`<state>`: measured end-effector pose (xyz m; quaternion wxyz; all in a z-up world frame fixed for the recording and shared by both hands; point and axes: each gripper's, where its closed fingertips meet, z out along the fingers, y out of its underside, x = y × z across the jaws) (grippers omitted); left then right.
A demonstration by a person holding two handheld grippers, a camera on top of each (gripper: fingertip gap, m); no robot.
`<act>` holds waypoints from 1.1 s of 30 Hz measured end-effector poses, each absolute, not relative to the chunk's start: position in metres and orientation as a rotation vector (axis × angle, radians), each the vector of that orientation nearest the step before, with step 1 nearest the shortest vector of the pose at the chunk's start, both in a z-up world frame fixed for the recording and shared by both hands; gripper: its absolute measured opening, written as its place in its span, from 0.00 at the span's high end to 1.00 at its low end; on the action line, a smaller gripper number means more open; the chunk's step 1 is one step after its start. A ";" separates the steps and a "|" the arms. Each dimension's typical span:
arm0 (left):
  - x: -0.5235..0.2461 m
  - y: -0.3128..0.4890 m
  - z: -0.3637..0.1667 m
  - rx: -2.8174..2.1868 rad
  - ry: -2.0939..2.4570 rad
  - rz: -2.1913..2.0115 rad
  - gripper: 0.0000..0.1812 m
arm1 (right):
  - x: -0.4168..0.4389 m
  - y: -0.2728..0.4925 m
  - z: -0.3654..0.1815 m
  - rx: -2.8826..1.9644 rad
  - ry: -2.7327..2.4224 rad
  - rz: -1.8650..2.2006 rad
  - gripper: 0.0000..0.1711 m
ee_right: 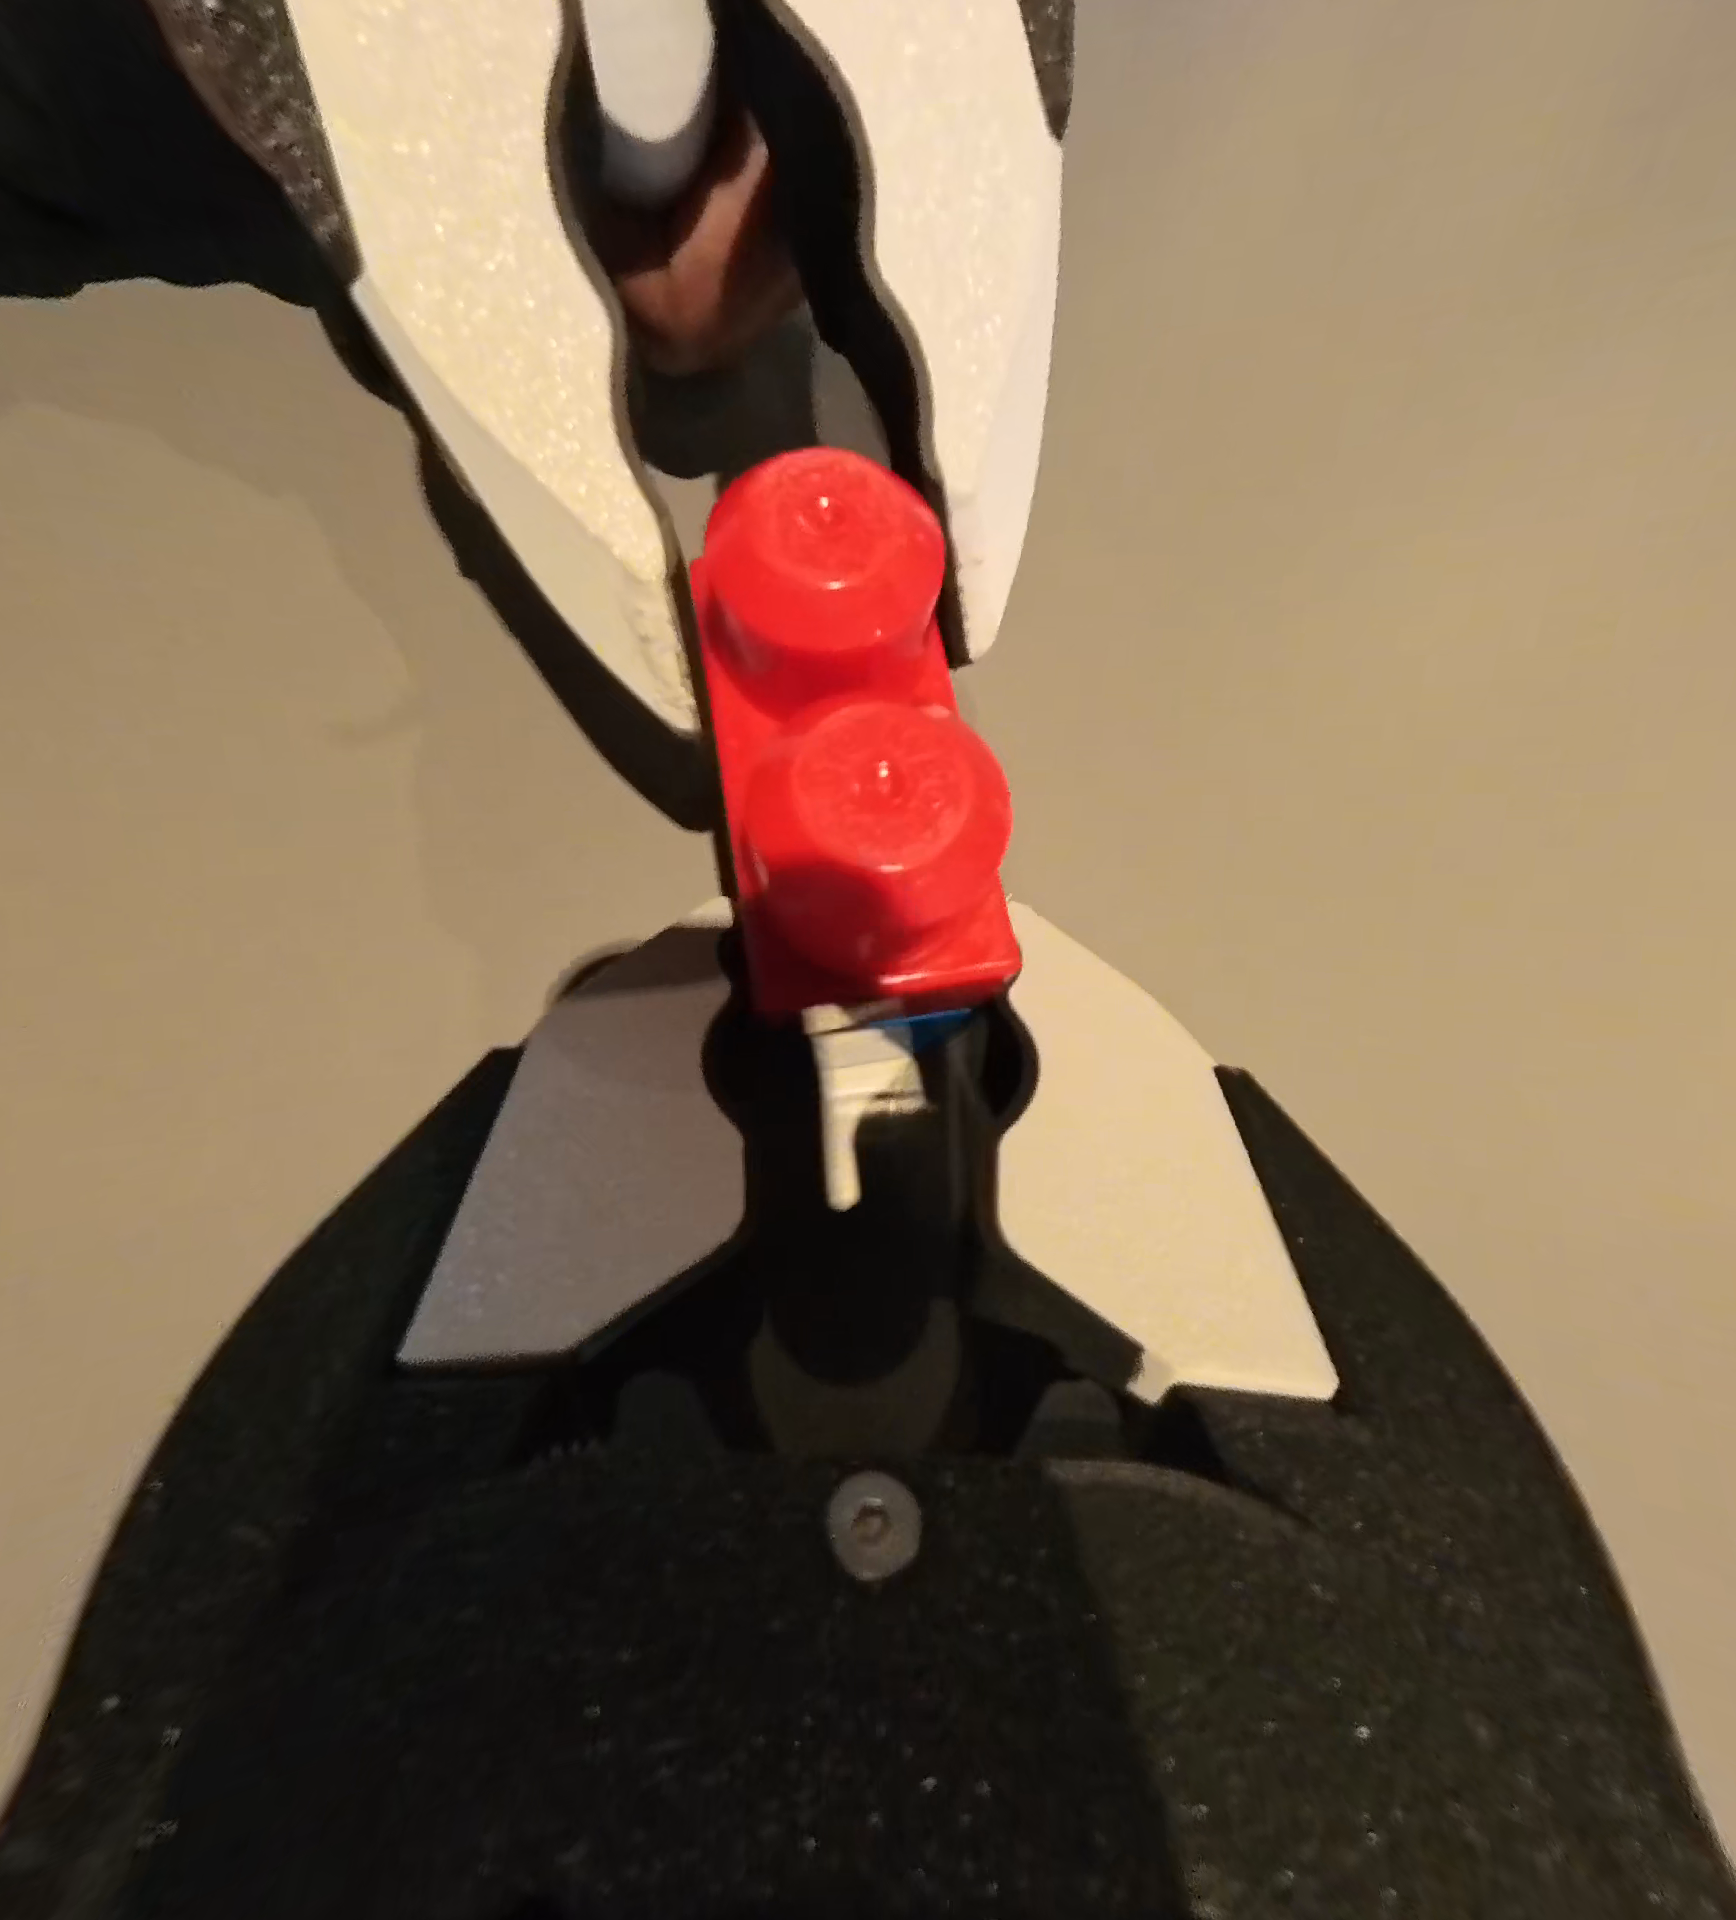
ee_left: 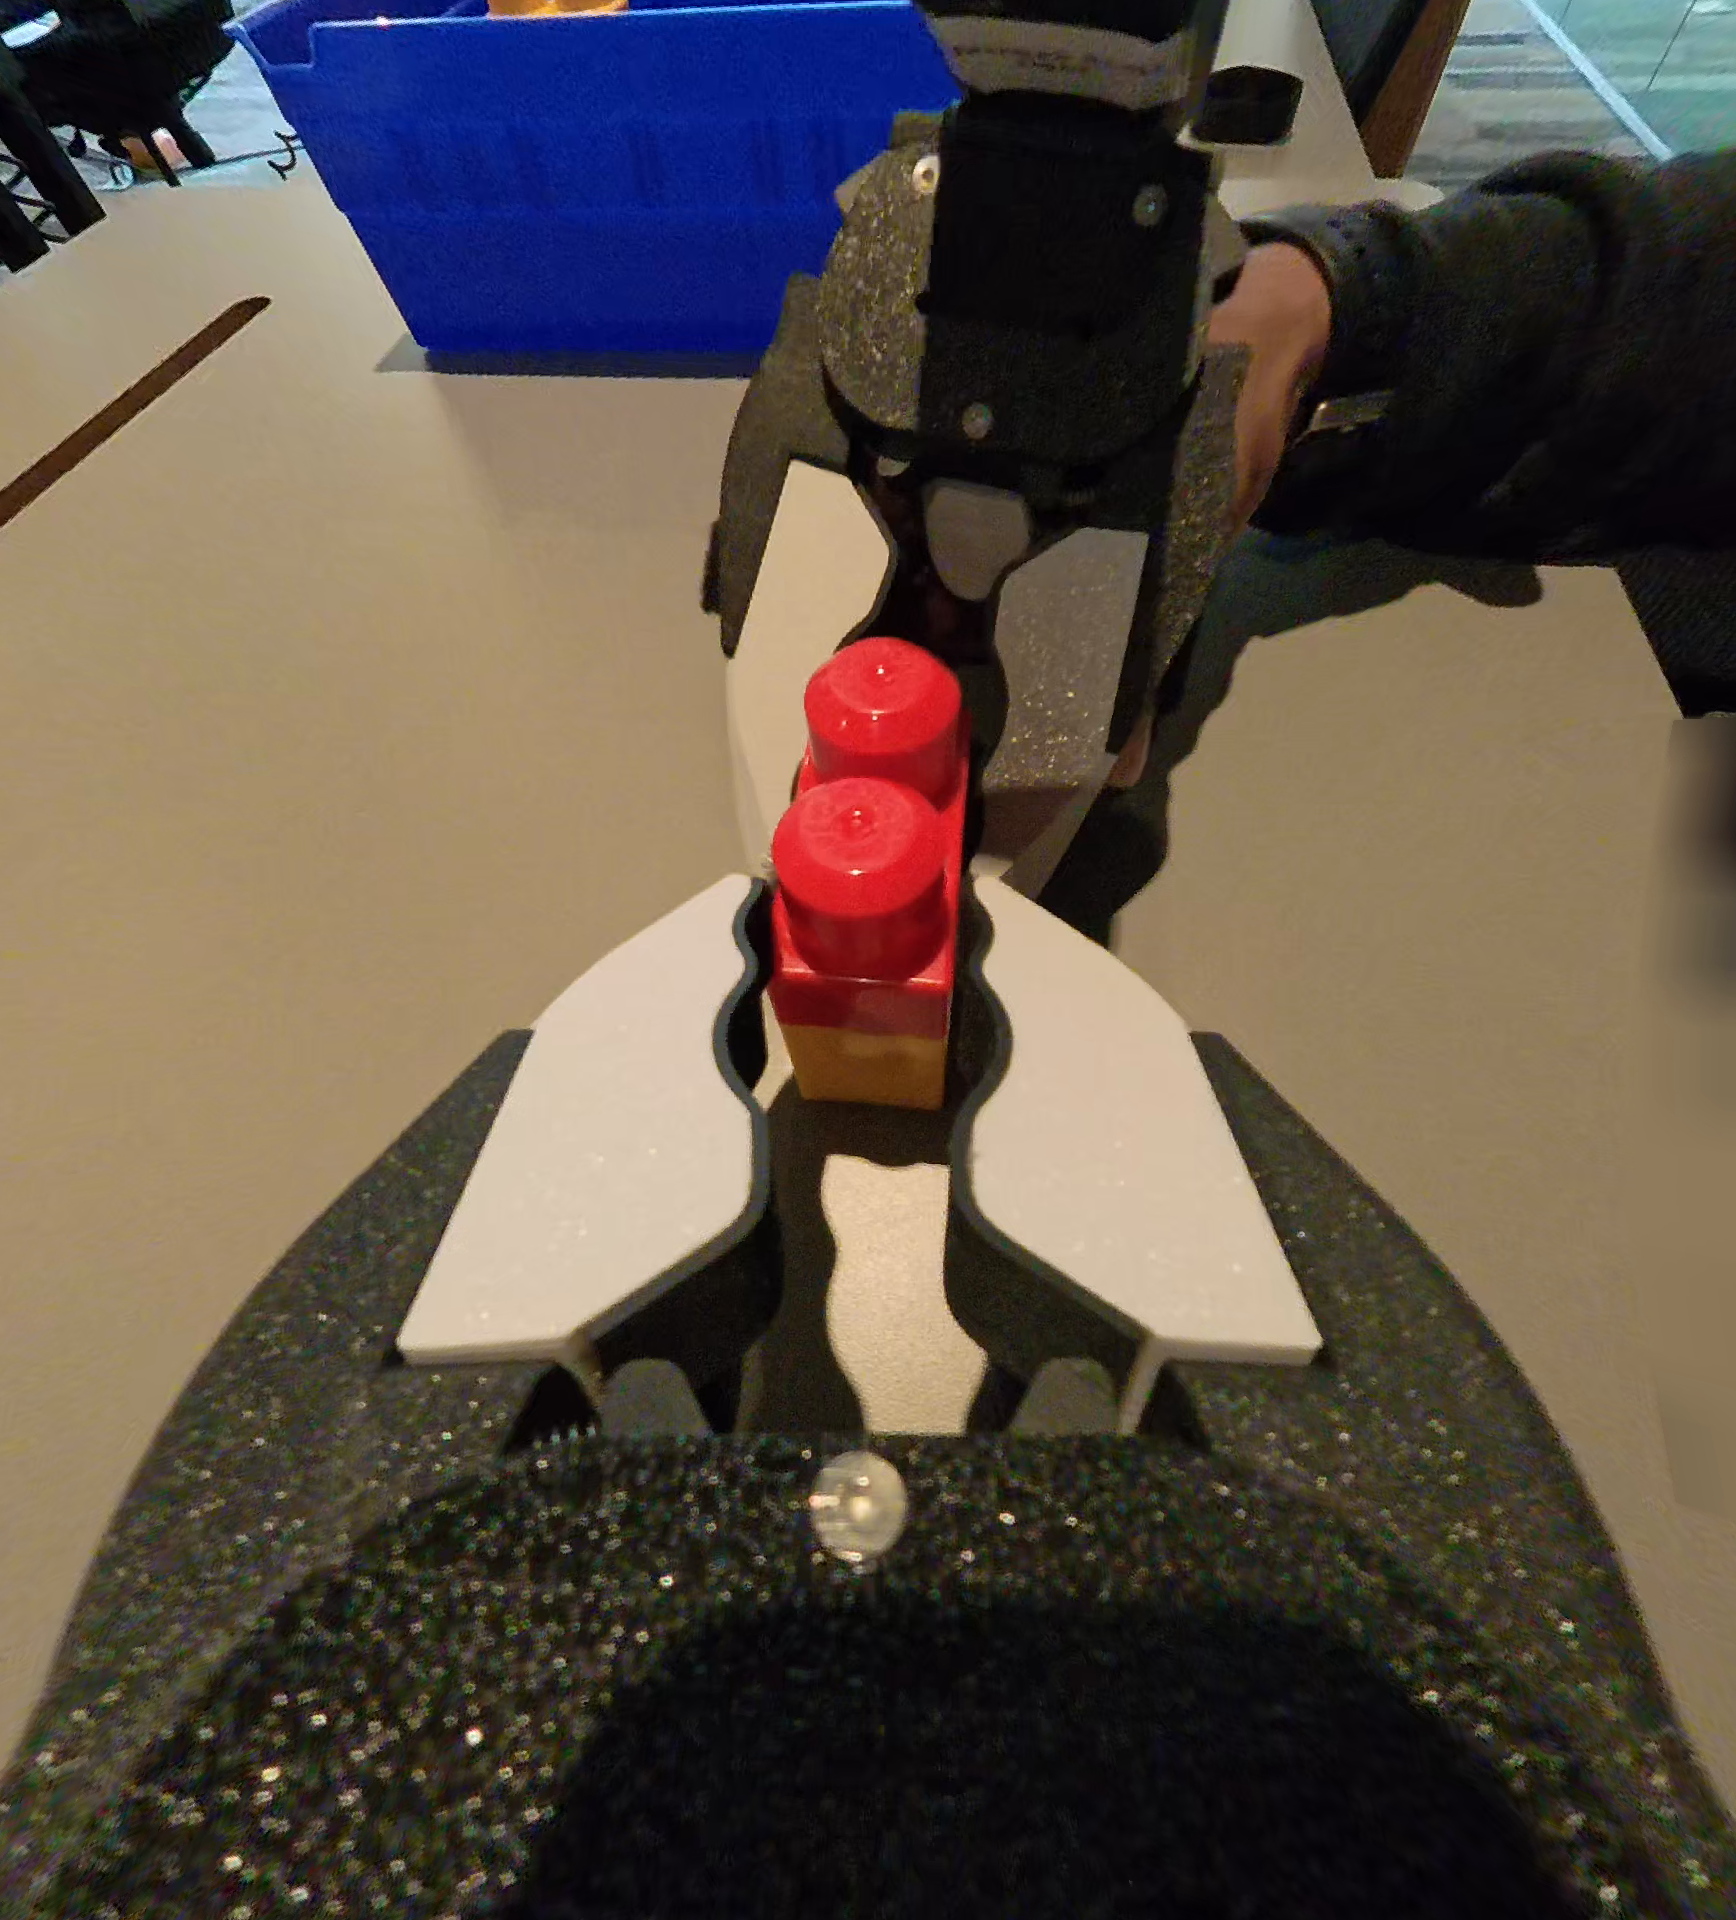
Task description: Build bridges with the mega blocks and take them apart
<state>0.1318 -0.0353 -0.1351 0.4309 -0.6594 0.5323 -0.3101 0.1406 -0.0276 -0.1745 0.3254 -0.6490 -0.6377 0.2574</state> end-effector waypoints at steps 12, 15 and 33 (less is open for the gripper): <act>0.131 -0.036 -0.135 -1.639 1.338 -0.784 0.82 | 0.148 -0.033 -0.125 -1.461 -1.482 0.935 0.74; 0.131 -0.036 -0.135 -1.641 1.339 -0.784 0.82 | 0.147 -0.033 -0.126 -1.467 -1.487 0.945 0.81; 0.131 -0.036 -0.135 -1.641 1.335 -0.788 0.82 | 0.147 -0.032 -0.142 -1.560 -1.553 0.907 0.63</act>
